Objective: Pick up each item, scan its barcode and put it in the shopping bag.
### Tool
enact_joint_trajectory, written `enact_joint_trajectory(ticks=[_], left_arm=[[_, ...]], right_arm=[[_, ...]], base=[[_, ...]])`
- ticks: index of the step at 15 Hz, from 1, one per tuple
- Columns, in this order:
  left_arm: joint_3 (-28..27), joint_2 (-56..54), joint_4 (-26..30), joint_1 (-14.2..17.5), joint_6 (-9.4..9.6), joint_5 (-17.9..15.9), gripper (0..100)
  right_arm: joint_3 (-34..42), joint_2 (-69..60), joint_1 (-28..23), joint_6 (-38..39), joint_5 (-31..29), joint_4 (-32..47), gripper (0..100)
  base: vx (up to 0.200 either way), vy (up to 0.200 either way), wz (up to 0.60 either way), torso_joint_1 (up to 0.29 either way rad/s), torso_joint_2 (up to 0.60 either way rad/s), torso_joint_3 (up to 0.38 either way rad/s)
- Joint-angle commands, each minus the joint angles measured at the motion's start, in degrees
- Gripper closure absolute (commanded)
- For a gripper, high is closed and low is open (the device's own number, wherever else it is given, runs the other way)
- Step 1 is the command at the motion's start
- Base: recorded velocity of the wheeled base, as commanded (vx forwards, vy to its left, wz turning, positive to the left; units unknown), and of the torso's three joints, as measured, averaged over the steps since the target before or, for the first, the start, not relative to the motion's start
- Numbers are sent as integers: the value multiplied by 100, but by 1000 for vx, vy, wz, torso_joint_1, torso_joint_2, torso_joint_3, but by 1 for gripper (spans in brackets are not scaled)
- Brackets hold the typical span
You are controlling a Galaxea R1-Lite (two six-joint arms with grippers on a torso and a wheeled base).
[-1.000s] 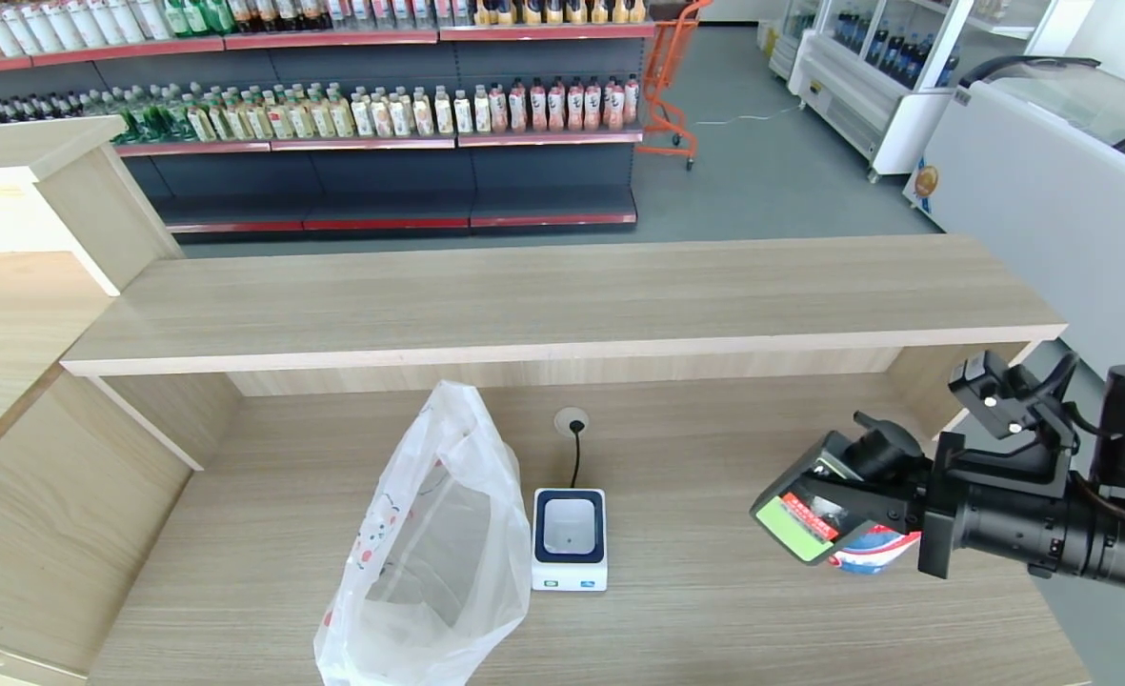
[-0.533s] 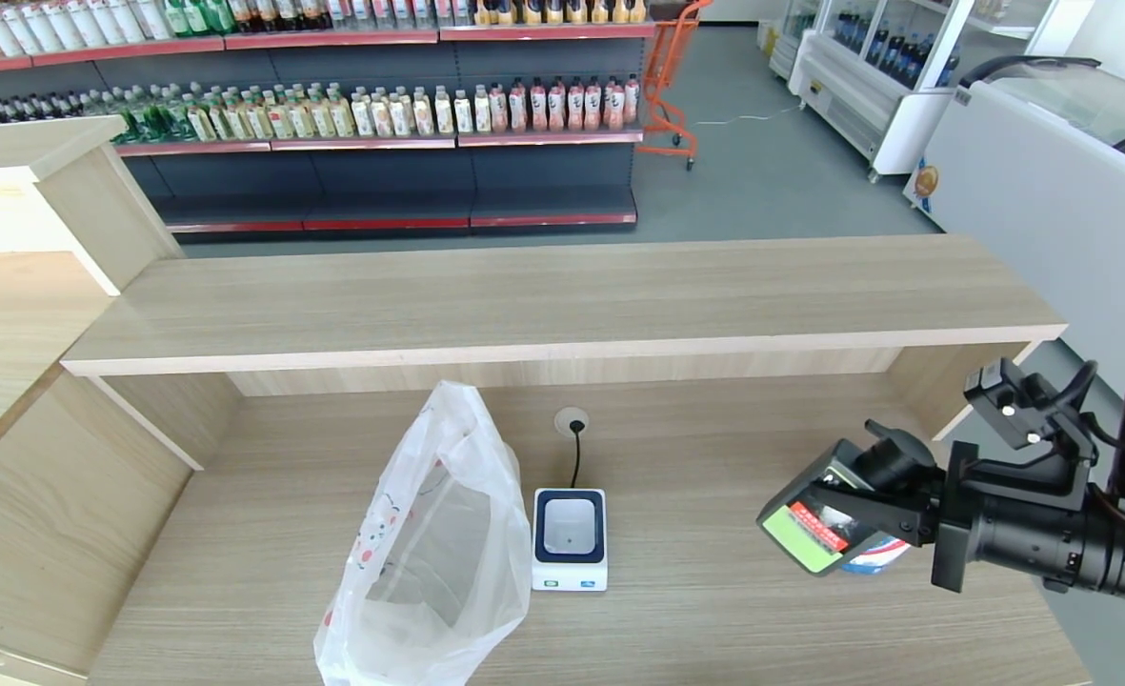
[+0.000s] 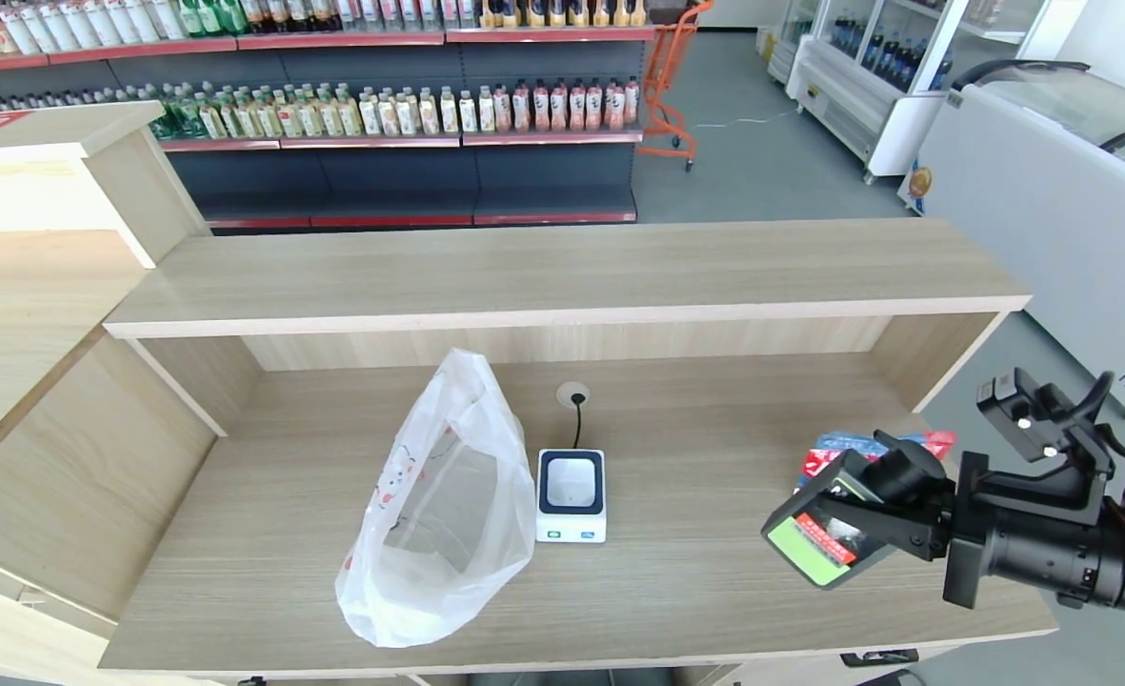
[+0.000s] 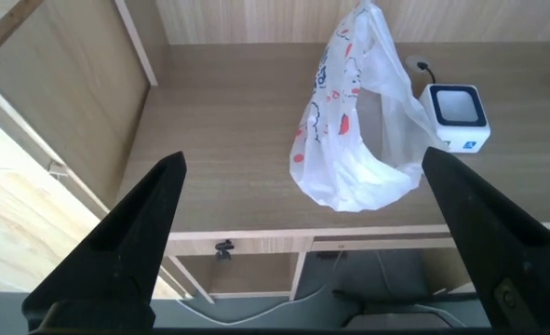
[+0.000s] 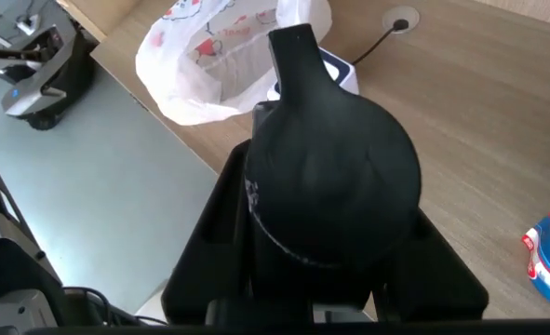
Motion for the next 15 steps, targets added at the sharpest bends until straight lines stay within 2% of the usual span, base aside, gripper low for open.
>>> enact_joint_trajectory(ticks=[1,6,9,12,15], left_arm=[[1,-2,-1,0,-2,1,0],[1,-2,7,0,-2,9,0],[1,-2,7,0,-2,9,0],[1,-2,7,0,16,9,0],[1,-2,-1,0,-2,9,0]], right_arm=[[25,-49,0,44,1,-2,100],[122,-277,-26,132,1,24,100],[86,-418,-26,132,-8,420,100],[104,-383,-26,141,1,464,100],[43,-216,-26,141,-52,464,100]], base=[[0,0,0,0,0,0],[0,200,0,7,6,0],[0,200,0,12,7,-1],[0,200,0,-12,2,4],[0,0,0,0,0,0]])
